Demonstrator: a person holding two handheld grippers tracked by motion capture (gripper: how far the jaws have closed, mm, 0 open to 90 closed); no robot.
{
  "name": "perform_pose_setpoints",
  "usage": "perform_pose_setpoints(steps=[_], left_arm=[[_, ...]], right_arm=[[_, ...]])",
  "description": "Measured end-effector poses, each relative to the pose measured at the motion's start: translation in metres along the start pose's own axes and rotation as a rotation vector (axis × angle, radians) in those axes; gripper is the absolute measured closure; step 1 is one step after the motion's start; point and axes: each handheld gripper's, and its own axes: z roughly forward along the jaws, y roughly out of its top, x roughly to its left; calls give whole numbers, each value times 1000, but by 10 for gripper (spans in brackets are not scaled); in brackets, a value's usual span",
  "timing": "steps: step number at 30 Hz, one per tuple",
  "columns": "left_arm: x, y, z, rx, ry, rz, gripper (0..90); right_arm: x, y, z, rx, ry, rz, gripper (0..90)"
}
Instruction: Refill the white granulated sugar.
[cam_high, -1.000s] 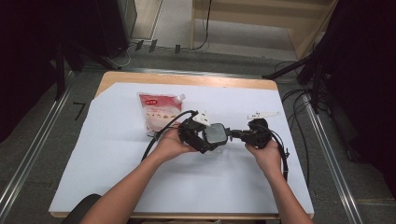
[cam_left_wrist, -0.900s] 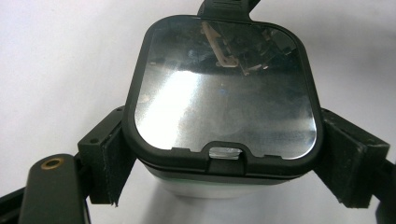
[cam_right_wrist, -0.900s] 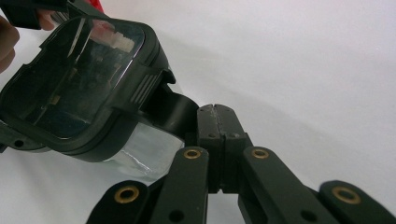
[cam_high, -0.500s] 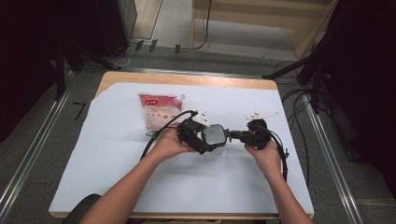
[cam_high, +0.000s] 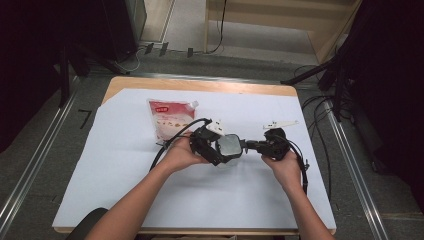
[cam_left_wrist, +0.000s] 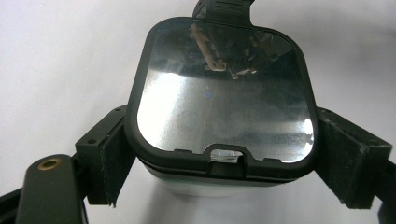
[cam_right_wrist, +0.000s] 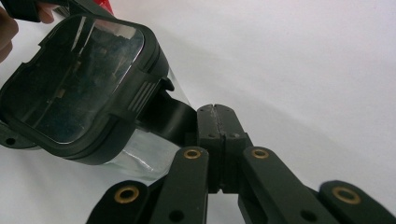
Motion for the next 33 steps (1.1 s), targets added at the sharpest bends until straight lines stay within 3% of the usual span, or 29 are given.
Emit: perform_pose_setpoints(steps=[7,14,28,33], left_arm=[[-1,2,-5,-22,7,8,169],[-3,6,-6,2,14,4,172],[-4,9,-9,-20,15,12,169],[-6,12,-11,-4,23,19,170]], right_arm=[[1,-1,0,3,-1,-3,900],[1,-2,0,1,0,2,900],[2,-3,0,1,-1,0,900],[3,-3,0,3,3,0,900]])
